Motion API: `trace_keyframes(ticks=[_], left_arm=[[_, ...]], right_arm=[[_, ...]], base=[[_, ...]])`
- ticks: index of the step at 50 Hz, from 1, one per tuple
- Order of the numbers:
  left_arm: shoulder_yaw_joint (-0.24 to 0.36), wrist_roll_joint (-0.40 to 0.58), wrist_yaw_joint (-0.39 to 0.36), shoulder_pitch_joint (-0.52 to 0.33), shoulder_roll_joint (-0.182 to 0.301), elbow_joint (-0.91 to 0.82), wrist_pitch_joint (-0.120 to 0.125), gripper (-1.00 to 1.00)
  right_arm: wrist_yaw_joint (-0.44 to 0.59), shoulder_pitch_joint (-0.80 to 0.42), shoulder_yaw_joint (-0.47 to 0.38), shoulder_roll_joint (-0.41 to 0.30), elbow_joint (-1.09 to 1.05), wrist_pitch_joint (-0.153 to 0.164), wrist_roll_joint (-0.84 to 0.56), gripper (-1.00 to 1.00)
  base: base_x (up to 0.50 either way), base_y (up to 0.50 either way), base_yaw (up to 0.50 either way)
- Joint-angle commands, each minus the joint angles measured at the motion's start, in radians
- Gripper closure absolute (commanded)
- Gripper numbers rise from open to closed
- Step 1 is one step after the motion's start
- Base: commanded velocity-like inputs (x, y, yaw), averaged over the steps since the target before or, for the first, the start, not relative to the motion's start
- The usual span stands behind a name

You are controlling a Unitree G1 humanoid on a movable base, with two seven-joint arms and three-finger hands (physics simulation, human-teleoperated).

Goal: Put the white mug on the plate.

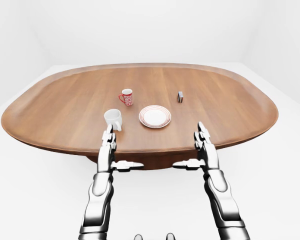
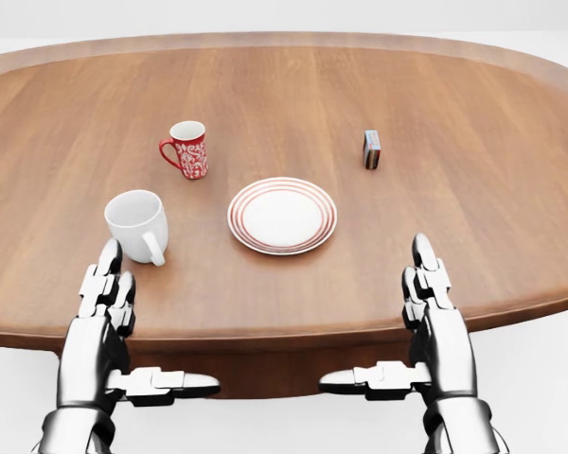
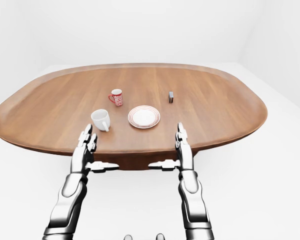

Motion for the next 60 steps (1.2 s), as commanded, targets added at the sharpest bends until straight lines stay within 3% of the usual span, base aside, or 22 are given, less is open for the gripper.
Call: trace_keyframes(ticks=[1, 4, 6, 8, 12, 16, 18, 19, 24, 25, 28, 32, 40, 60], left_arm=[[0.047, -0.011, -0.016, -0.011, 0.023, -0.028, 0.025, -1.0], [0.051, -0.01, -0.019, -0.004, 0.025, -0.055, 0.039, -1.0], [0.057, -0.017, -0.022, -0.001, 0.027, -0.081, 0.061, -1.0], [0.081, -0.023, -0.025, -0.011, 0.04, -0.099, 0.072, -1.0], [0.166, -0.068, -0.008, -0.052, 0.077, -0.153, 0.072, -1.0], [0.248, -0.091, 0.022, -0.097, 0.131, -0.199, 0.072, -1.0], [0.279, -0.114, 0.031, -0.112, 0.148, -0.229, 0.072, -1.0], [0.328, -0.157, 0.048, -0.128, 0.166, -0.255, 0.072, -1.0], [0.402, -0.267, 0.078, -0.141, 0.212, -0.28, 0.072, -1.0], [0.431, -0.269, 0.124, -0.149, 0.225, -0.29, 0.072, -1.0], [0.451, -0.26, 0.188, -0.136, 0.238, -0.324, 0.072, -1.0], [0.515, -0.339, 0.248, -0.155, 0.257, -0.301, 0.072, -1.0], [0.517, -0.36, 0.291, -0.138, 0.28, -0.305, 0.072, -1.0], [0.531, -0.362, 0.32, -0.13, 0.282, -0.325, 0.072, -1.0]], right_arm=[[0.017, 0.007, -0.047, -0.019, -0.033, 0.019, 0.025, -1.0], [0.005, 0.007, -0.051, -0.02, -0.029, 0.019, 0.014, -1.0], [0.0, 0.013, -0.054, -0.025, -0.063, 0.039, 0.005, -1.0], [-0.008, 0.04, -0.069, -0.029, -0.171, 0.079, -0.001, -1.0], [-0.003, 0.103, -0.138, -0.033, -0.398, 0.079, 0.022, -1.0], [0.031, 0.156, -0.262, -0.025, -0.614, 0.079, 0.062, -1.0], [0.052, 0.172, -0.311, -0.013, -0.63, 0.079, 0.069, -1.0], [0.081, 0.187, -0.369, -0.006, -0.608, 0.079, 0.114, -1.0], [0.112, 0.208, -0.488, 0.015, -0.672, 0.079, 0.177, -1.0], [0.122, 0.22, -0.534, 0.016, -0.699, 0.079, 0.204, -1.0], [0.137, 0.223, -0.588, 0.036, -0.748, 0.079, 0.254, -1.0], [0.153, 0.238, -0.607, 0.057, -0.806, 0.079, 0.258, -1.0], [0.166, 0.242, -0.644, 0.078, -0.849, 0.079, 0.27, -1.0], [0.221, 0.258, -0.591, 0.099, -0.824, 0.079, 0.216, -1.0]], base=[[0.0, 0.0, 0.0], [0.0, 0.0, 0.0], [0.0, 0.0, 0.0], [0.0, 0.0, 0.0], [0.0, 0.0, 0.0], [0.0, 0.0, 0.0], [0.0, 0.0, 0.0], [0.0, 0.0, 0.0], [0.0, 0.0, 0.0], [0.0, 0.0, 0.0], [0.0, 0.0, 0.0], [0.0, 0.0, 0.0], [0.0, 0.0, 0.0], [0.0, 0.13, 0.0]])
